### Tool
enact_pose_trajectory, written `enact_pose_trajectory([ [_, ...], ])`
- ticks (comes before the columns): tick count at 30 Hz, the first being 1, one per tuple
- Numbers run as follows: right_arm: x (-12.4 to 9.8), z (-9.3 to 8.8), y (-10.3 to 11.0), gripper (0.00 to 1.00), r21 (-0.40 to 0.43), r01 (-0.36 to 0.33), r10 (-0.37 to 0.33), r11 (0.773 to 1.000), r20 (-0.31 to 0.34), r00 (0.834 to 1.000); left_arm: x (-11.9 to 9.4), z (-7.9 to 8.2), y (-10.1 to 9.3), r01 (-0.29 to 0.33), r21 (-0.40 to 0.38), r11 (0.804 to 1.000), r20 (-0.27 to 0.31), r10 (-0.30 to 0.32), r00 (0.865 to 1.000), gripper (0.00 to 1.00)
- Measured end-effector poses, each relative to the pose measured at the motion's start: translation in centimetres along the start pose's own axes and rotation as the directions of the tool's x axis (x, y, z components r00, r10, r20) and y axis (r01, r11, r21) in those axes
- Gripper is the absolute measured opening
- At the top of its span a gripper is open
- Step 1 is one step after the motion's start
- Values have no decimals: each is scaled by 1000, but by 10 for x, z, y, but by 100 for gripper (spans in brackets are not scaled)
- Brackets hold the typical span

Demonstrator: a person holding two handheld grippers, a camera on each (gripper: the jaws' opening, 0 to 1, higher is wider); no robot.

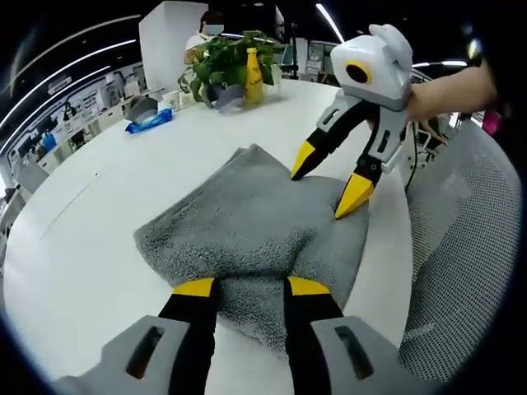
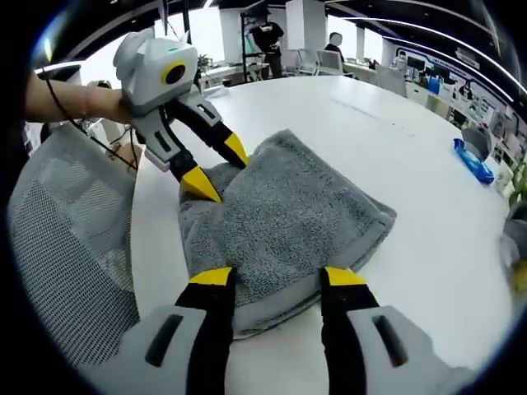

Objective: Fold the towel on the table until its edges align and the towel forms a compact rectangular stack.

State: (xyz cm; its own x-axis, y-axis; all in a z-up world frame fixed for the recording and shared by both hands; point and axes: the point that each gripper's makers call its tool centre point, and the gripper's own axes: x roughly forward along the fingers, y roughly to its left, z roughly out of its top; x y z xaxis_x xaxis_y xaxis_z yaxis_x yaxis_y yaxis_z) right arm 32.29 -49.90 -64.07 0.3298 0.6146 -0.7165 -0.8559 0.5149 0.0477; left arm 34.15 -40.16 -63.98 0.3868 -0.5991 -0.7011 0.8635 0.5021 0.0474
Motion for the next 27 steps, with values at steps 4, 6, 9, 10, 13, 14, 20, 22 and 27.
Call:
enact_pose_trajectory([
  [4, 3, 4, -10, 40, 2, 3, -3, 1000, 3, 1000, 5, 4, 9, -3, -3, 1000, 2, 3, 1000, 32],
  [6, 4, 6, -14, 40, 0, 1, -1, 1000, 5, 1000, 6, 5, 12, -3, -5, 1000, 3, 3, 1000, 32],
  [9, 6, 8, -19, 40, 1, 0, 0, 1000, 9, 1000, 9, 7, 19, 2, -18, 1000, 9, -2, 1000, 32],
  [10, 7, 9, -21, 40, 2, 1, -1, 1000, 10, 1000, 10, 8, 20, 3, -18, 1000, 11, -3, 1000, 32],
  [13, 9, 12, -27, 40, 7, 5, -5, 1000, 15, 1000, 12, 10, 26, 7, -23, 1000, 20, -6, 1000, 32],
  [14, 10, 13, -29, 40, 9, 6, -6, 1000, 16, 1000, 13, 10, 28, 8, -24, 1000, 24, -8, 1000, 32],
  [20, 13, 17, -37, 40, 26, 29, -30, 999, 23, 999, 19, 14, 38, 2, -63, 998, 42, 1, 999, 32],
  [22, 12, 17, -37, 40, 25, 24, -25, 999, 24, 999, 16, 15, 37, 0, -67, 998, 41, 3, 999, 32],
  [27, -15, 31, -32, 41, 145, 53, -71, 988, 121, 990, -7, 24, 36, 8, -258, 966, 118, 23, 993, 36],
])
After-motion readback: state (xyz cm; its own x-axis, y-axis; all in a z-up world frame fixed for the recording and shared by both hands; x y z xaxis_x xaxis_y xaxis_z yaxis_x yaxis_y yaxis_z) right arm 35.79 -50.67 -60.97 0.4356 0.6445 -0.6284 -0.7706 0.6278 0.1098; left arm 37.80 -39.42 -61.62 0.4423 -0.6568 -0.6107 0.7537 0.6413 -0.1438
